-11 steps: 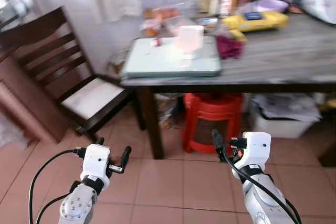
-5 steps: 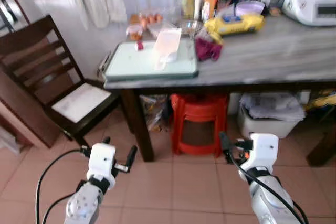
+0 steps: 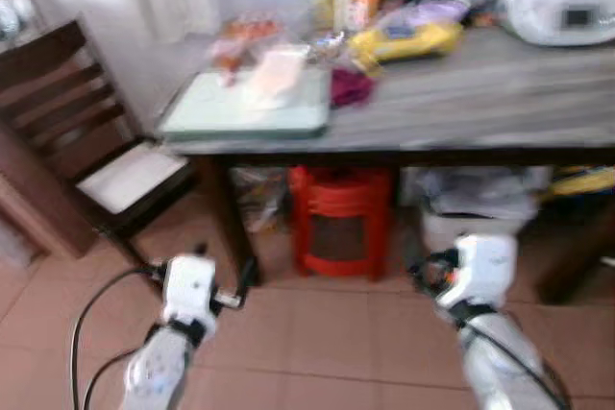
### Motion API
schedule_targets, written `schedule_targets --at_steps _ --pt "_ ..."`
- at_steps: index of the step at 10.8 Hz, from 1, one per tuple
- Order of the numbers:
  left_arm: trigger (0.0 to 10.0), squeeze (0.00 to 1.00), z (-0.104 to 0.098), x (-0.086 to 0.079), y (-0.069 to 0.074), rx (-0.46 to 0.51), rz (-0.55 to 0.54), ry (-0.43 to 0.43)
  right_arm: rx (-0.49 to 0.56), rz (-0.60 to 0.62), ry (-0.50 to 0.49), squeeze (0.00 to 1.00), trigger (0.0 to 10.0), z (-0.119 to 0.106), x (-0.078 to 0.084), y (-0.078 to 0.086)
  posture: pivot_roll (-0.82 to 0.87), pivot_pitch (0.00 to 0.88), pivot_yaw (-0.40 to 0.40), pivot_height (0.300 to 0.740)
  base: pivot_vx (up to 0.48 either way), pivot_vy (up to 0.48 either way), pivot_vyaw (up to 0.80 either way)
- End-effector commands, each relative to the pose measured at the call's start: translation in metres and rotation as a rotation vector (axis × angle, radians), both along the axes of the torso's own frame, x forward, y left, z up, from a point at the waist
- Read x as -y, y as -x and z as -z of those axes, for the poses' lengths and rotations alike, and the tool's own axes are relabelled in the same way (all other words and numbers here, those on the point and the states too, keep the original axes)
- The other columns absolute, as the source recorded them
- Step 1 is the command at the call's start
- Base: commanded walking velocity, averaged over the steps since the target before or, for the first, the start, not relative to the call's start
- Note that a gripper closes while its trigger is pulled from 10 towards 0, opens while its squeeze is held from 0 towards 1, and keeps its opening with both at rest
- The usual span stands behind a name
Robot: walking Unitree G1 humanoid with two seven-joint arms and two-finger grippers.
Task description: Setting the table
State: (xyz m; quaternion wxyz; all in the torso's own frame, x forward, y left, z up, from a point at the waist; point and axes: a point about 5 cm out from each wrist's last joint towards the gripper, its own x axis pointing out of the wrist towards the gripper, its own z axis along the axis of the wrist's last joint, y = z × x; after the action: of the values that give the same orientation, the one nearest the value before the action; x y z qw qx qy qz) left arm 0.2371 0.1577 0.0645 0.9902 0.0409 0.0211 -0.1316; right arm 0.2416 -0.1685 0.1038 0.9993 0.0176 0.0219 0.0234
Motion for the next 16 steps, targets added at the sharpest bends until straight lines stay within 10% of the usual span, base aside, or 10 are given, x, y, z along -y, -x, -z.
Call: schedule_targets --at_steps 1,16 --pt "10.0 0.00 -0.004 -0.009 -0.001 0.011 -0.031 -0.006 0.030 -0.019 -0.018 0.00 10.0 -0.008 -0.009 -0.002 -0.09 0.031 0.095 0.740 0.000 -0.352 0.00" --pt "10.0 0.00 -0.013 -0.014 -0.008 0.013 -0.111 0.111 0.070 0.026 -0.029 0.00 10.0 -0.010 -0.007 0.007 -0.10 0.036 0.087 0.740 0.000 -0.293 -0.14"
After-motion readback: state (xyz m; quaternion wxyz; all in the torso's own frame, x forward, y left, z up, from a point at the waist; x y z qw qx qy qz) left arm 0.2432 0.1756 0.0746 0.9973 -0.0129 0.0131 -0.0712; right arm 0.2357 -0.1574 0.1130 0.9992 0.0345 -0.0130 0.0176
